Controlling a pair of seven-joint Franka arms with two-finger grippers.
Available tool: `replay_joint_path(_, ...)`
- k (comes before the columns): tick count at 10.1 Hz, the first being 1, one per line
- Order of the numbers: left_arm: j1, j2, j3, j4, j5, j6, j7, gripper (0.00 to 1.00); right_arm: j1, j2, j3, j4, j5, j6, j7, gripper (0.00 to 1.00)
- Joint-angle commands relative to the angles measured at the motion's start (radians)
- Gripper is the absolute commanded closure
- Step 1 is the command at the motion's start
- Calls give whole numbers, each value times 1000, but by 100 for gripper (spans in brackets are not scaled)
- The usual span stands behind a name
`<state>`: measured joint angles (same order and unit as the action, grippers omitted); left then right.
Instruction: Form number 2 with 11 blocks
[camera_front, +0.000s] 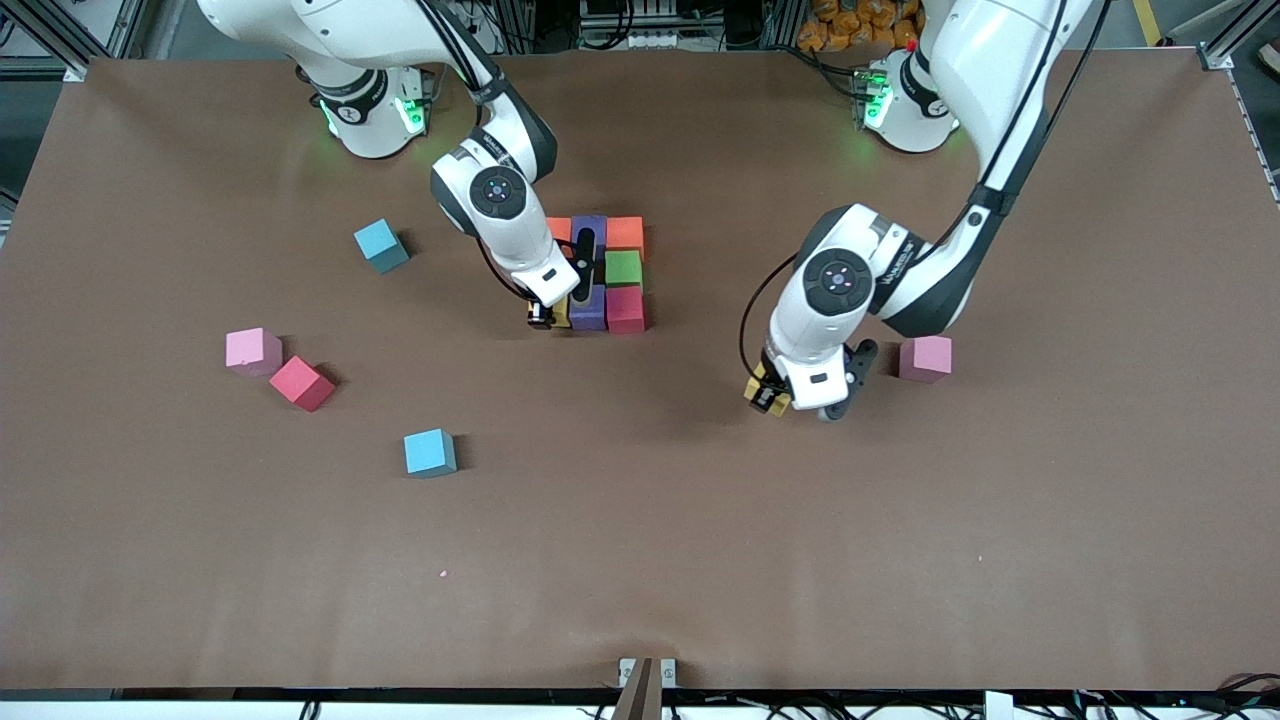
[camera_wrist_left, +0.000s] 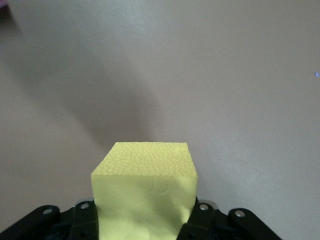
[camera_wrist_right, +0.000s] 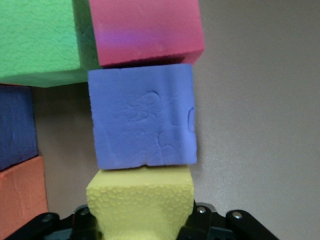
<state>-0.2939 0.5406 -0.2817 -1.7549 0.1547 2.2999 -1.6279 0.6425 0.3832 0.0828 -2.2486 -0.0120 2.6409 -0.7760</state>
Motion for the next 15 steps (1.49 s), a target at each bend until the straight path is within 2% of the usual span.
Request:
replay_joint_path(1,-51,64,9,89,19,-20,14,71,17,25,-6,18,3,4,18,66)
replay_joint_path(2,-51,67,9,92,22,-20,17,71,17,28,-6,18,3,5,18,65)
replay_joint_path(3,-51,73,7,107,22,-22,20,71,17,31,-6,18,3,14,18,44)
replay_joint_path(4,-51,82,7,120,22,-20,17,71,17,34,-8,18,3,16,18,17)
replay_joint_path(5,-60,91,9,123,22,-20,17,71,17,34,-8,18,3,14,18,0)
replay_joint_path(8,-65,96,9,129,20,-20,20,71,17,11,-11,17,4,-4,21,0)
replay_joint_path(10,-67,111,7,172,37,-20,55,71,16,-16,-11,17,4,-21,15,0)
replay_joint_path(13,-80,122,4,201,33,-20,209,71,2,-110,-3,17,6,-168,12,0)
replay_joint_path(14,-85,131,1,216,32,-19,221,71,-3,-159,-3,17,10,-270,12,0)
replay_joint_path(15,-96,140,2,241,31,-19,223,71,-12,-208,-6,17,51,-364,4,0)
